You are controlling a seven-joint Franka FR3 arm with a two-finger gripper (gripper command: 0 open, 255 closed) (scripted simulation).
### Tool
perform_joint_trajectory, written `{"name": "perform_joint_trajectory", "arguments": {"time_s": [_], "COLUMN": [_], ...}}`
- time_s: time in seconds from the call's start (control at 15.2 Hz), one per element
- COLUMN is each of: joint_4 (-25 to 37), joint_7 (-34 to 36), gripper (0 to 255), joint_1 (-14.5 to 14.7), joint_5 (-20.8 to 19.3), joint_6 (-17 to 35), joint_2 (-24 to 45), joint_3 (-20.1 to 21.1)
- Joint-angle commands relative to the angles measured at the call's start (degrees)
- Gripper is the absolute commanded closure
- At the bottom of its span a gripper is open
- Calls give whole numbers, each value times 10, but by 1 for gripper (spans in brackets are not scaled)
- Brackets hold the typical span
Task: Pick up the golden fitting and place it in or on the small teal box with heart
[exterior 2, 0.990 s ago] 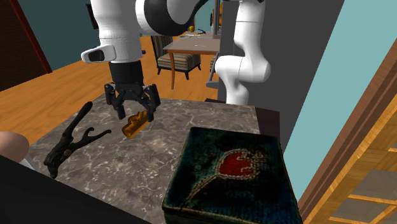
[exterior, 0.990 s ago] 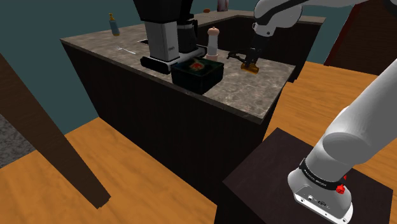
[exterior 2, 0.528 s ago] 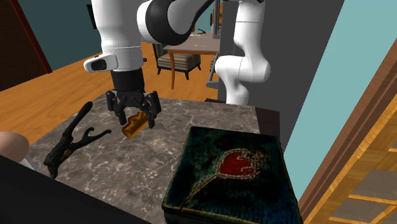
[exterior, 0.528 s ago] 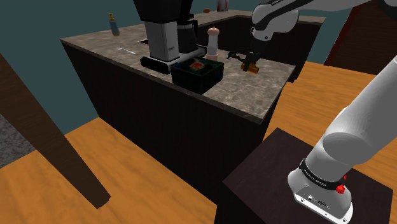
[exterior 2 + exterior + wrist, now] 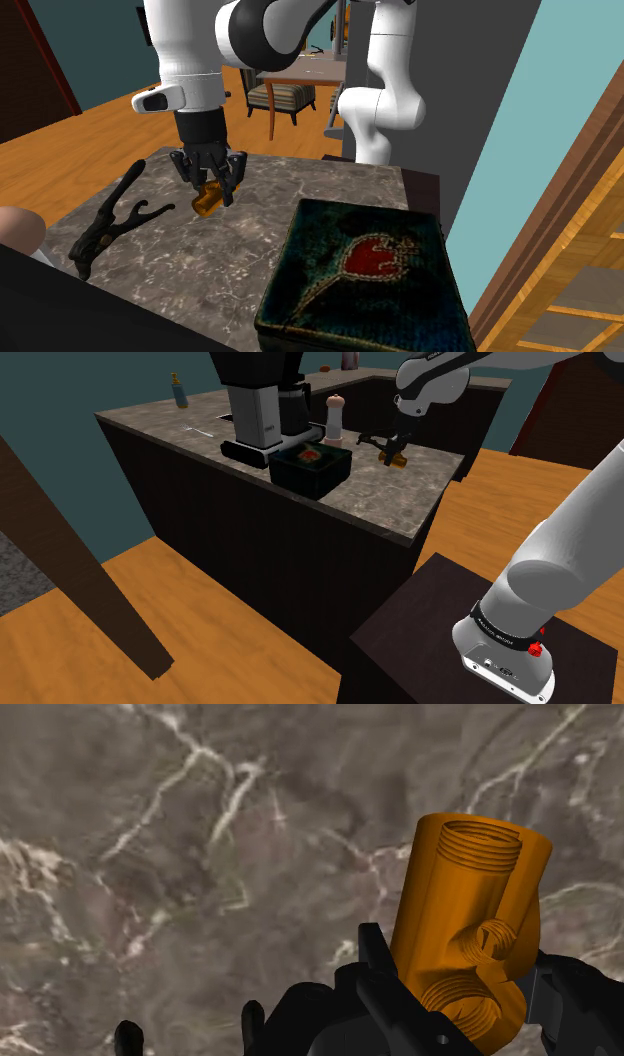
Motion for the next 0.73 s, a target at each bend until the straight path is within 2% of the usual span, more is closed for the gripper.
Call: {"name": "perform_joint_trajectory", "arguments": {"time_s": [0.0, 0.26, 0.66], "joint_4": [0, 0, 33], "joint_7": [0, 0, 11], "gripper": [255, 255, 255], "joint_1": [0, 0, 0], "joint_5": [0, 0, -9], "joint_6": [0, 0, -45], "joint_2": [0, 0, -14], "joint_3": [0, 0, 2]}}
